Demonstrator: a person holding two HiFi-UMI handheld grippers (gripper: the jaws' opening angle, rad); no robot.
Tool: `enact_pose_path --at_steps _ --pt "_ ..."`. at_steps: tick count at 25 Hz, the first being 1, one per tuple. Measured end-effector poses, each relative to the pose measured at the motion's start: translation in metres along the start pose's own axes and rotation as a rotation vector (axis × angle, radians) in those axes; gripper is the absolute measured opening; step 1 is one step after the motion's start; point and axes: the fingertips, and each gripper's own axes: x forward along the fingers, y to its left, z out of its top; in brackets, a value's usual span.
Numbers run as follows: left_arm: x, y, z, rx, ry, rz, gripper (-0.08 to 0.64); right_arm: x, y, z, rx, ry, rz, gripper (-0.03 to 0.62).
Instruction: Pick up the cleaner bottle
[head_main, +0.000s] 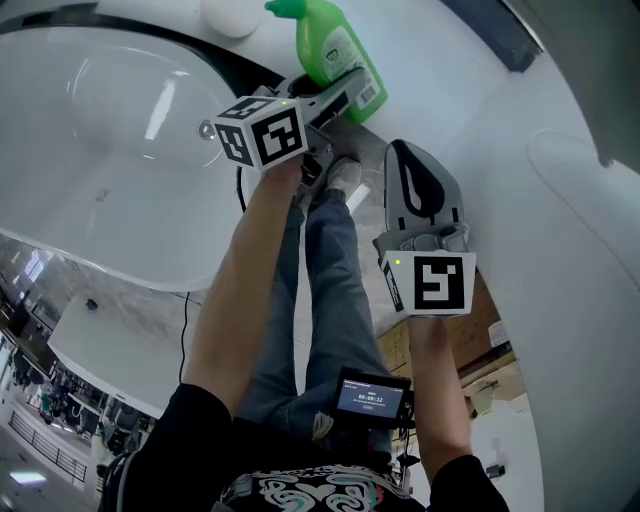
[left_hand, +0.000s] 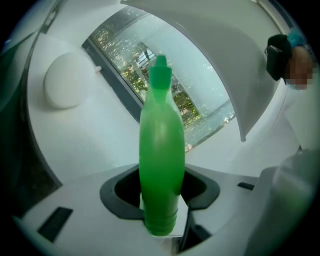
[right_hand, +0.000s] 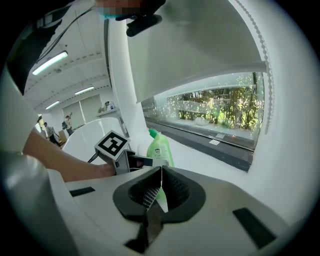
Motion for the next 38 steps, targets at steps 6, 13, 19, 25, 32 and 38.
enact_pose_path --at_steps 6,13,19,25,32,38 --pt "0.007 -0.006 -0.011 -0.175 -0.018 -0.104 0.181 -0.009 0.001 0.001 0.015 -0.013 0.007 0.028" --pt "0.02 -0.018 -0.052 -0.258 0.16 -0.174 0.179 -0.012 0.0 -0.002 0.025 -0.007 0.01 0.028" --pt "0.017 -0.031 -0.045 -0.377 0.087 -0.263 0.179 -0.014 -0.001 0.008 0.044 -0.03 0.012 0.028" --pt "0.004 -0.054 -0.019 -0.526 -0.016 -0.348 0.179 -0.026 0.01 0.033 0.05 -0.071 0.031 0.028" --pt "-0.08 -0.104 0.056 -0.608 -0.184 -0.435 0.179 -0.068 0.057 0.121 0.031 -0.149 0.042 0.028" --pt "-0.124 -0.125 0.083 -0.638 -0.284 -0.47 0.179 -0.088 0.063 0.147 -0.008 -0.176 0.034 0.028"
